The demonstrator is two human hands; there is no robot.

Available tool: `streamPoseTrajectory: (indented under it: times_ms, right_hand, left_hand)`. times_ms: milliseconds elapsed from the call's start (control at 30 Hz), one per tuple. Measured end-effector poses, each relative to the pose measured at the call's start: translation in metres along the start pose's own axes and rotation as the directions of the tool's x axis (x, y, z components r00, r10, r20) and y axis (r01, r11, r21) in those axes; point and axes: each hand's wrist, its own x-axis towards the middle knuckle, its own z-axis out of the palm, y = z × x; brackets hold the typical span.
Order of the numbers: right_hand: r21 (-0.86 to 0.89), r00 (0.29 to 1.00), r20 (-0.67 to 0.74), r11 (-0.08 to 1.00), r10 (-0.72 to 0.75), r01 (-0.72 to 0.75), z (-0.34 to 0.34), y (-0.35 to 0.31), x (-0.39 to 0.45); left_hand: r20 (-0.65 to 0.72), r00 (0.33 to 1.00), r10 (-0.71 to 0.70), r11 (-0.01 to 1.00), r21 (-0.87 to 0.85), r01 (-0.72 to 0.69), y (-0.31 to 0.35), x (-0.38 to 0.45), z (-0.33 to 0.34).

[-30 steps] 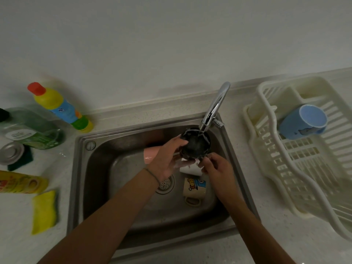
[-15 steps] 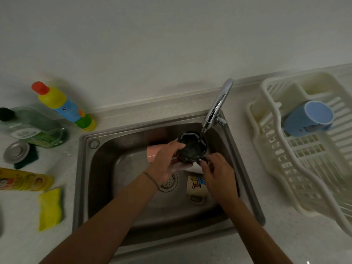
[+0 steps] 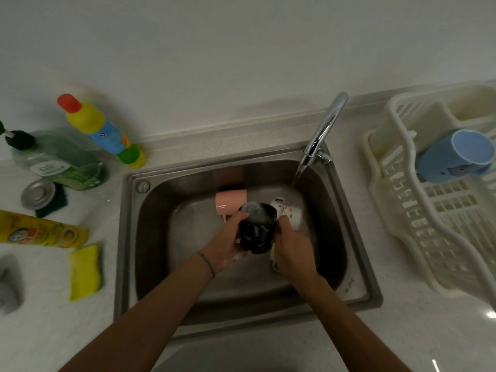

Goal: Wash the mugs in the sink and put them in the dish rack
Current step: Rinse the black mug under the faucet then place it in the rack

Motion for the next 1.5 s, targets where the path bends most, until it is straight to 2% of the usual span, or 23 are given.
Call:
streamPoseTrajectory:
  times_ms: [167,300,367,567,800,1000,1100,1233,1300,1367,1433,1500]
  right_hand:
    - [0.019,0.994,0.107,0.999,0.027,-0.029,0.012,-0.008,-0.008]
    - [0.163,0.981,0.157,0.976,0.116,-0.142,0.019,-0.014,-0.012]
    - [0.171,0.969,0.191,0.967,0.155,-0.188,0.019,-0.018,-0.014]
    - [0.333,0.956,0.232,0.909,0.178,-0.251,0.027,-0.019,-0.018]
    - [0.497,0.911,0.312,0.771,0.269,-0.398,0.028,-0.026,-0.022]
    - [0.645,0.795,0.495,0.465,0.351,-0.607,0.023,-0.033,-0.021]
    - [0.655,0.765,0.550,0.396,0.334,-0.644,0.022,-0.033,-0.022]
    - [0.634,0.752,0.599,0.410,0.277,-0.656,0.022,-0.031,-0.023]
    - [0.611,0.757,0.591,0.459,0.278,-0.645,0.017,-0.034,-0.021]
    - [0.556,0.821,0.504,0.627,0.268,-0.546,0.011,-0.036,-0.020]
    - [0.475,0.903,0.382,0.796,0.198,-0.376,0.005,-0.037,-0.020]
    - [0.414,0.937,0.323,0.871,0.133,-0.267,-0.002,-0.035,-0.020]
  left_hand:
    - [-0.028,1.000,0.001,0.995,0.101,0.002,-0.008,-0.008,-0.009]
    - [-0.077,0.997,0.021,0.992,0.129,-0.011,-0.015,-0.006,-0.021]
    - [-0.082,0.996,0.036,0.987,0.159,-0.023,-0.018,-0.008,-0.025]
    - [-0.094,0.992,0.079,0.962,0.270,-0.051,-0.020,-0.013,-0.035]
    - [-0.126,0.986,0.106,0.883,0.468,-0.035,-0.018,-0.012,-0.044]
    - [-0.093,0.983,0.160,0.797,0.600,-0.073,-0.017,-0.011,-0.056]
    - [-0.067,0.986,0.150,0.767,0.637,-0.074,-0.017,-0.015,-0.058]
    - [-0.062,0.984,0.170,0.760,0.643,-0.091,-0.016,-0.017,-0.060]
    - [-0.077,0.984,0.161,0.789,0.609,-0.082,-0.015,-0.017,-0.058]
    - [-0.095,0.986,0.138,0.840,0.538,-0.066,-0.014,-0.017,-0.053]
    - [-0.083,0.990,0.111,0.908,0.413,-0.067,-0.013,-0.018,-0.043]
    - [-0.076,0.994,0.079,0.952,0.301,-0.053,-0.013,-0.017,-0.035]
